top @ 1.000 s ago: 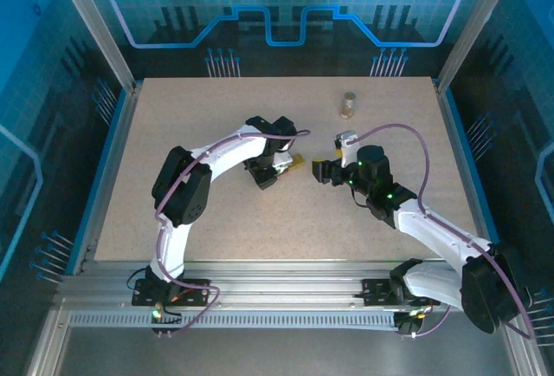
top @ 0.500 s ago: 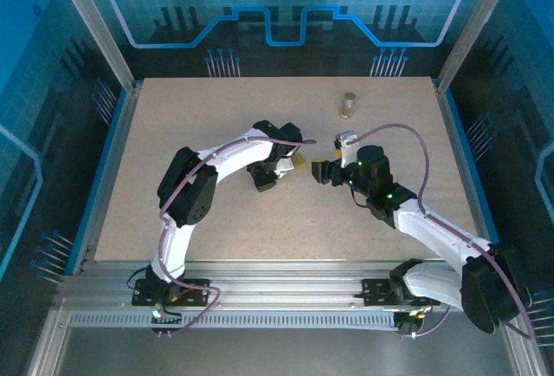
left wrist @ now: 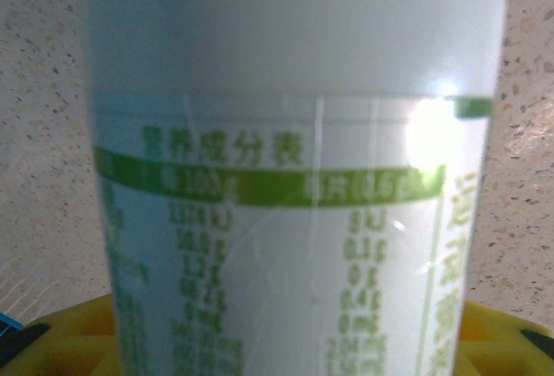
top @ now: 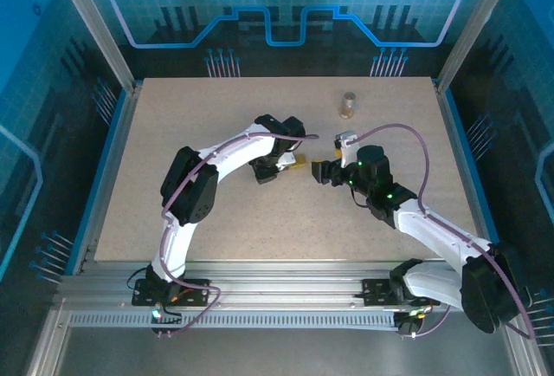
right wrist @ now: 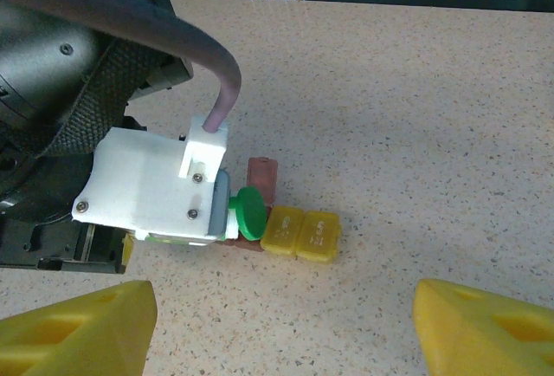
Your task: Sort the pills into containers
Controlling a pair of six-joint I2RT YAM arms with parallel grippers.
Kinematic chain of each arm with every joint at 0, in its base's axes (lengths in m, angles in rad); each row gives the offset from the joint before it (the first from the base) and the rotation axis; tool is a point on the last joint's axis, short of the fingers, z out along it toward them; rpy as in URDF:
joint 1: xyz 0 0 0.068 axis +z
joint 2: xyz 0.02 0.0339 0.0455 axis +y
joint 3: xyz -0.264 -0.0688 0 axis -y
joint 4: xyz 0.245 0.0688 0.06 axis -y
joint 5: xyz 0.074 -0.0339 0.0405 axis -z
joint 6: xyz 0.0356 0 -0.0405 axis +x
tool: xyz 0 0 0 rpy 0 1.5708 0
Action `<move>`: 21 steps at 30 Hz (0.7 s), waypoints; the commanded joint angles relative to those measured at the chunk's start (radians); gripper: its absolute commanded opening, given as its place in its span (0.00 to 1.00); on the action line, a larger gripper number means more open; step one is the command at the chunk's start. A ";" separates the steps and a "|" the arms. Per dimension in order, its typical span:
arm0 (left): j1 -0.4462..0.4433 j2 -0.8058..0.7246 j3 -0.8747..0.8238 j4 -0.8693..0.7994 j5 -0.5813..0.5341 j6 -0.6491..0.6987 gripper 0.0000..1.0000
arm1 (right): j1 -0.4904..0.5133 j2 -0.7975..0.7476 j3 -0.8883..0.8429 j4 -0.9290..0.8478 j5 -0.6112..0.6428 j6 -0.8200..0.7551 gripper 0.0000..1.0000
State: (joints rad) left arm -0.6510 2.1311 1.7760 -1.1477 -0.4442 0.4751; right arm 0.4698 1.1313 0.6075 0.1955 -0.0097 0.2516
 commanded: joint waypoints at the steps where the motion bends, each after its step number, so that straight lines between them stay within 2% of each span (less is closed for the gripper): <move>1: 0.002 0.026 0.037 -0.045 -0.043 0.031 0.00 | -0.014 -0.012 -0.003 0.015 -0.016 0.015 0.78; 11: 0.001 0.068 0.065 -0.072 -0.139 0.076 0.00 | -0.014 -0.005 0.000 0.015 -0.023 0.017 0.78; 21: -0.010 0.068 0.049 -0.065 -0.185 0.126 0.00 | -0.013 0.007 0.001 0.016 -0.027 0.019 0.79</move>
State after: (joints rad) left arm -0.6521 2.1948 1.8179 -1.1809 -0.5816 0.5583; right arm 0.4698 1.1324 0.6075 0.1955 -0.0238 0.2588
